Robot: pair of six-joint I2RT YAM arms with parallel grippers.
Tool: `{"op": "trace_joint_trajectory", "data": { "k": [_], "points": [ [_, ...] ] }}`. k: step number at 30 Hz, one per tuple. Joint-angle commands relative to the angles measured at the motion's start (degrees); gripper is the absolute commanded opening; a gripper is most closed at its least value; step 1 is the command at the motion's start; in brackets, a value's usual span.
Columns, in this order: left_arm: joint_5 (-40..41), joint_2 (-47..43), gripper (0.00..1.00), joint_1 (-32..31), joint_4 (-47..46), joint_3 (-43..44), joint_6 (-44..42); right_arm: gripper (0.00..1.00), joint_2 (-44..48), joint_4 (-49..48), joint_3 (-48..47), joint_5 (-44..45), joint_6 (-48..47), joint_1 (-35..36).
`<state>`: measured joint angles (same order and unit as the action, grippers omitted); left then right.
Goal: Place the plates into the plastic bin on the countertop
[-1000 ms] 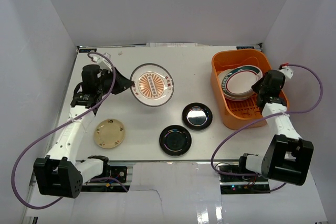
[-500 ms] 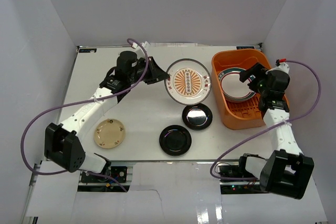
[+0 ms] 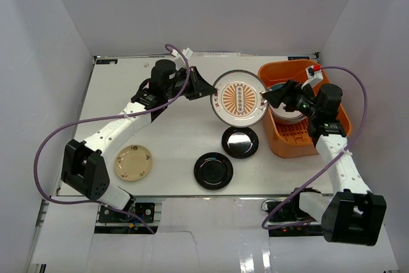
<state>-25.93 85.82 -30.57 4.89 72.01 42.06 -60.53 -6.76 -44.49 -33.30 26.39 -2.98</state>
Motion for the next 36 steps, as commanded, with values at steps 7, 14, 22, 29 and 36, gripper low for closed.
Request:
{"op": "trace_joint_trajectory", "data": {
  "k": [7,14,22,29,36],
  "points": [
    [-4.7,-2.8,0.00,-0.5,-6.5,2.0,0.1,0.40,-2.3,-5.8,-2.7,-6.1,3.7,6.6],
    [-0.5,-8.6,0.69,-0.5,3.3,-0.5,-8.0,0.08,0.2,-5.1,-4.8,6.7,8.3,4.3],
    [14.0,-27.4,0.97,-0.5,18.1,-17.2,-17.2,0.08,5.3,1.9,-2.0,28.1,9.6,-8.7],
    [7.8,-35.4,0.97,-0.5,19.2,-34.6,-10.5,0.08,1.7,2.0,2.8,35.3,8.9,-11.1],
    [6.3,-37.1,0.97,-1.0,15.3,-41.9,-7.2,0.23,-4.4,1.8,2.5,37.2,8.1,-11.1]
  ]
}}
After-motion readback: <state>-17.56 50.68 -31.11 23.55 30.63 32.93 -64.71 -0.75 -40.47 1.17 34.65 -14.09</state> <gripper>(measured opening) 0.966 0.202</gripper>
